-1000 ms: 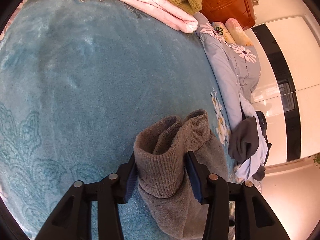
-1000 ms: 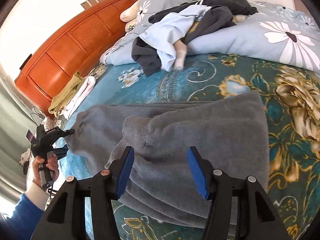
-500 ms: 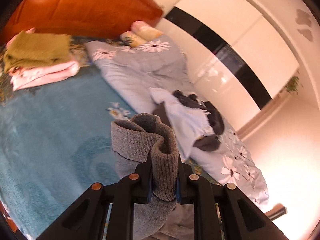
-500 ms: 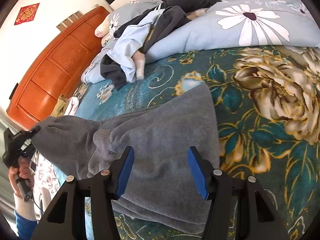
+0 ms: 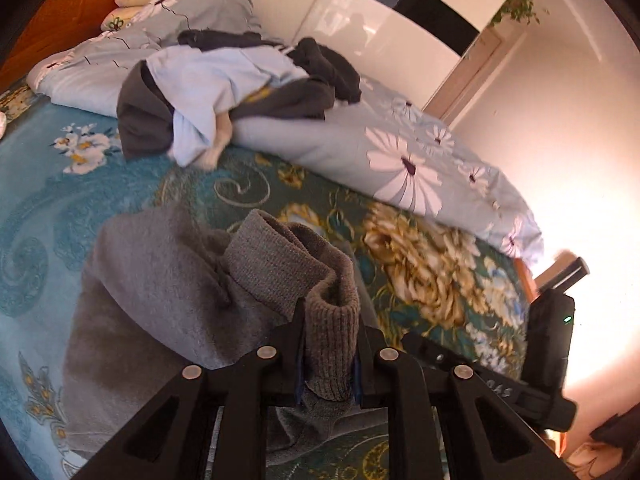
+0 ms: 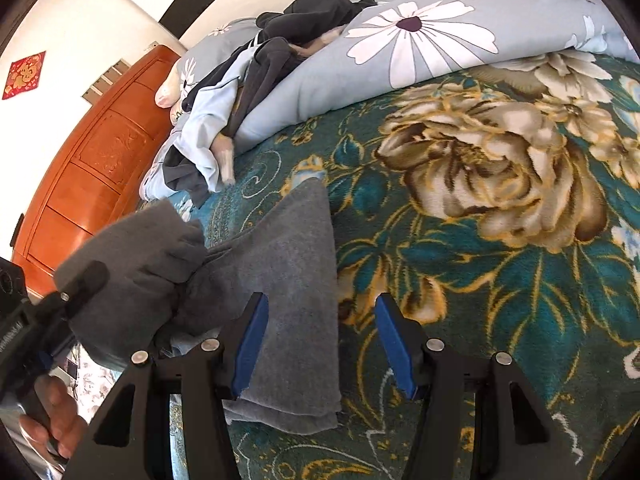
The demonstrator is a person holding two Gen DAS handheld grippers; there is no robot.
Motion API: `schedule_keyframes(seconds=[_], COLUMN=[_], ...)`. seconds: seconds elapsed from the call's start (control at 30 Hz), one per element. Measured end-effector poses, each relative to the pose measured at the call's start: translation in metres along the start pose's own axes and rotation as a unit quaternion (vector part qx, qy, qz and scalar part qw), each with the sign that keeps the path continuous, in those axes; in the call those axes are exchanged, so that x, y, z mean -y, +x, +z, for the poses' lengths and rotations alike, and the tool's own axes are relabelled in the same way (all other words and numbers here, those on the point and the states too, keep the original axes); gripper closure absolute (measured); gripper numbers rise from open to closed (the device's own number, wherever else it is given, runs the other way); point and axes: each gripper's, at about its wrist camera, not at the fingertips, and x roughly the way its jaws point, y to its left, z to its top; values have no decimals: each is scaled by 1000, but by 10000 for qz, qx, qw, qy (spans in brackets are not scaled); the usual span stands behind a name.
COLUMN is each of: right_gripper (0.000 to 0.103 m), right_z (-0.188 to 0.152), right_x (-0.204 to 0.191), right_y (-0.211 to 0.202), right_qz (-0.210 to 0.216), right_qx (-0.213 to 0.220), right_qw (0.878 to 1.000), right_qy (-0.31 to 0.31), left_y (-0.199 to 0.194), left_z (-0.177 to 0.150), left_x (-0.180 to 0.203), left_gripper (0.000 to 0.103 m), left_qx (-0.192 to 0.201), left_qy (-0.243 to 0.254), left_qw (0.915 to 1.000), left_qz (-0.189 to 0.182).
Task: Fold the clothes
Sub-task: 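Fold the sweatshirt hem up toward the collar with both grippers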
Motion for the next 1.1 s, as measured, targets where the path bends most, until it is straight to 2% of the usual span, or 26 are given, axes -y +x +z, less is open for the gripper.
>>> schedule_keyframes(seconds=[0.13, 0.2, 0.33, 0.37, 0.43, 0.53, 0.57, 0.63, 0.67, 0.7, 0.73, 0.77, 0.87, 0.93, 1.0, 1.07, 1.1], right_gripper=[45, 45, 45, 45, 45, 45, 45, 45, 45, 45, 45, 45, 45, 45, 45, 45, 45], right_z=[-7, -9, -12, -12, -11, -7, -5, -1, 2, 4, 6, 7, 7, 6, 6, 9, 11], right_x=[15, 21, 22, 21, 20, 19, 18, 19, 18, 18, 17, 14, -1, -18, -37, -53, -60], right_y=[-1, 0, 3, 4, 5, 2, 0, -7, -10, -13, -15, -14, -5, 9, 24, 35, 40], right_qz=[-125, -138, -101, -86, -52, -47, -42, -1, 18, 34, 85, 221, 704, 977, 1164, 1189, 1148], right_qx=[-78, -114, -174, -183, -195, -140, -99, 49, 109, 163, 195, 199, 51, -166, -353, -439, -466], right_qw=[9998, 9995, 9994, 9994, 9995, 9996, 9997, 9998, 9998, 9997, 9997, 9995, 9975, 9947, 9913, 9889, 9880], right_qy=[150, 247, 291, 276, 247, 225, 225, 213, 189, 159, 142, 128, -24, -258, -508, -773, -923], left_y=[22, 30, 39, 39, 36, 14, 2, -24, -37, -48, -55, -61, -60, -50, -42, -36, -35], left_z=[-24, -28, -30, -28, -25, -21, -19, -18, -18, -19, -22, -24, -38, -49, -61, -72, -75], left_x=[18, 20, 25, 26, 27, 18, 12, -8, -22, -38, -55, -72, -113, -126, -126, -123, -128], left_gripper=[81, 76, 58, 50, 45, 45, 44, 38, 35, 35, 34, 34, 34, 35, 35, 34, 33], left_qx=[-262, -364, -636, -687, -799, -972, -899, -609, -393, -167, 10, 181, 203, 25, -14, -9, -39], left_qy=[371, 332, 308, 290, 190, -131, -175, -297, -375, -510, -696, -884, -1486, -1632, -1448, -1185, -1270], left_qw=[9984, 9981, 9970, 9970, 9966, 9918, 9897, 9908, 9929, 9958, 9972, 9956, 9813, 9763, 9754, 9733, 9730], left_qz=[323, 378, 317, 221, -41, -825, -1098, -1171, -1055, -748, -255, 257, 1205, 1419, 1662, 1967, 1927])
